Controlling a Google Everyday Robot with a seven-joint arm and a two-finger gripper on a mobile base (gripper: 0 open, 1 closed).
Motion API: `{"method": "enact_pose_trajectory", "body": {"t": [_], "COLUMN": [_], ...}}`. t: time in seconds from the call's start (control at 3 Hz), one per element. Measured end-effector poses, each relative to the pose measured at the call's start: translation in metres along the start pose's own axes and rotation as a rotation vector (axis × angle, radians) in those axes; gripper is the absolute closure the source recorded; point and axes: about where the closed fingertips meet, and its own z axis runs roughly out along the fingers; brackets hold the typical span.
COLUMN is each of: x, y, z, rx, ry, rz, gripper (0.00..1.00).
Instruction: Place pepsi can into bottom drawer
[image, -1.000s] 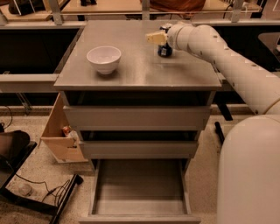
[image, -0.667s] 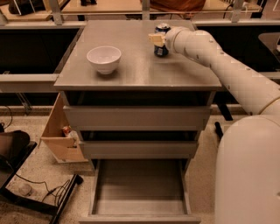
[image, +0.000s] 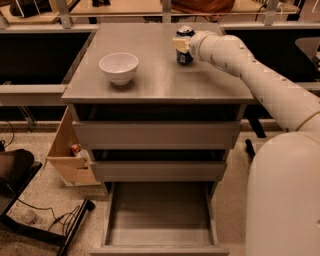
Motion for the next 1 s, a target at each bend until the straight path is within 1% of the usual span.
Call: {"method": "enact_pose_trajectory", "body": {"t": [0.33, 0.67, 1.0], "x": [0.0, -0.024, -0.092], "y": [0.0, 0.006, 0.0], "z": [0.0, -0.01, -0.066], "rx": [0.0, -0.051, -0.115], "ry": [0.0, -0.04, -0.147], "rz": [0.0, -0.004, -0.032], "gripper": [1.0, 1.0, 1.0]}}
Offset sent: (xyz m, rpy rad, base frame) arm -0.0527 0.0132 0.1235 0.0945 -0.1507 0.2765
